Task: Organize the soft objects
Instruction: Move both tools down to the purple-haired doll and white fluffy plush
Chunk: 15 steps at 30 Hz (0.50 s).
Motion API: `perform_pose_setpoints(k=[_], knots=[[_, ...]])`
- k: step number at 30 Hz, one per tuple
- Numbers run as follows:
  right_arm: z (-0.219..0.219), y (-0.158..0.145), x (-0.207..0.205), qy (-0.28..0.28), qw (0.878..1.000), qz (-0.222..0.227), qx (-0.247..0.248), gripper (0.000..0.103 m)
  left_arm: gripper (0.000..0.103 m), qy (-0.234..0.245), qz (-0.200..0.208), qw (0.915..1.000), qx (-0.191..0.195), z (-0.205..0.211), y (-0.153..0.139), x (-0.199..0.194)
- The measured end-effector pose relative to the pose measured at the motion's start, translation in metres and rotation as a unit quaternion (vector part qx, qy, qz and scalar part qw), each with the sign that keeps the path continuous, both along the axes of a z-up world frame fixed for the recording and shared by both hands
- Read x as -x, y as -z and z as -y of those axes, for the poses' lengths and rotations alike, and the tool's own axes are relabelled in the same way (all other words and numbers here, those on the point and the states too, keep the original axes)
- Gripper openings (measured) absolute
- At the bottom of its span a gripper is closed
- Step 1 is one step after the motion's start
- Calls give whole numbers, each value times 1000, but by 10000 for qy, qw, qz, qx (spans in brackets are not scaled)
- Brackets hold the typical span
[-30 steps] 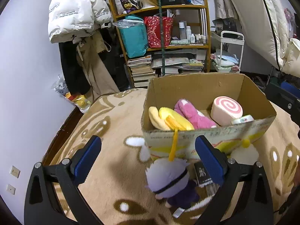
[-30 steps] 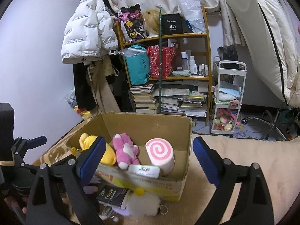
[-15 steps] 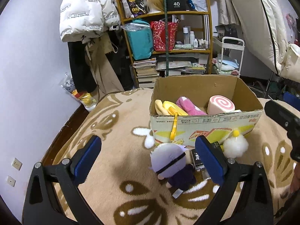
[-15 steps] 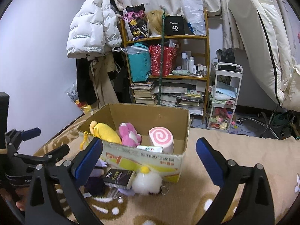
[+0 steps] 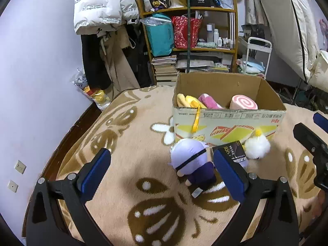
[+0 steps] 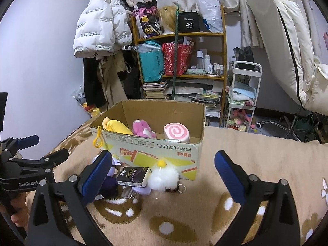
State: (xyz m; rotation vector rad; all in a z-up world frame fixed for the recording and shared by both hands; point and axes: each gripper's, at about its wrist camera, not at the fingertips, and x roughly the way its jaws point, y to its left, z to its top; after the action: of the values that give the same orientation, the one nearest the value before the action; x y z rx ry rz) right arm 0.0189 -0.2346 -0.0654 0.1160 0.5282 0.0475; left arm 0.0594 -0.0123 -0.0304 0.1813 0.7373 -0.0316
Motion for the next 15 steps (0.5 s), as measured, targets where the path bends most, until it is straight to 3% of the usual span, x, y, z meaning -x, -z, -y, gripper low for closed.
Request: perform_pose_setpoints(k=[10, 15], knots=[[3, 9, -3, 30, 9999, -134, -53, 103, 99, -8, -200, 9998, 21, 2, 9, -10], [4, 14, -14, 64, 9997, -246, -38, 103, 99, 65, -513, 9985, 181, 4, 21, -22]])
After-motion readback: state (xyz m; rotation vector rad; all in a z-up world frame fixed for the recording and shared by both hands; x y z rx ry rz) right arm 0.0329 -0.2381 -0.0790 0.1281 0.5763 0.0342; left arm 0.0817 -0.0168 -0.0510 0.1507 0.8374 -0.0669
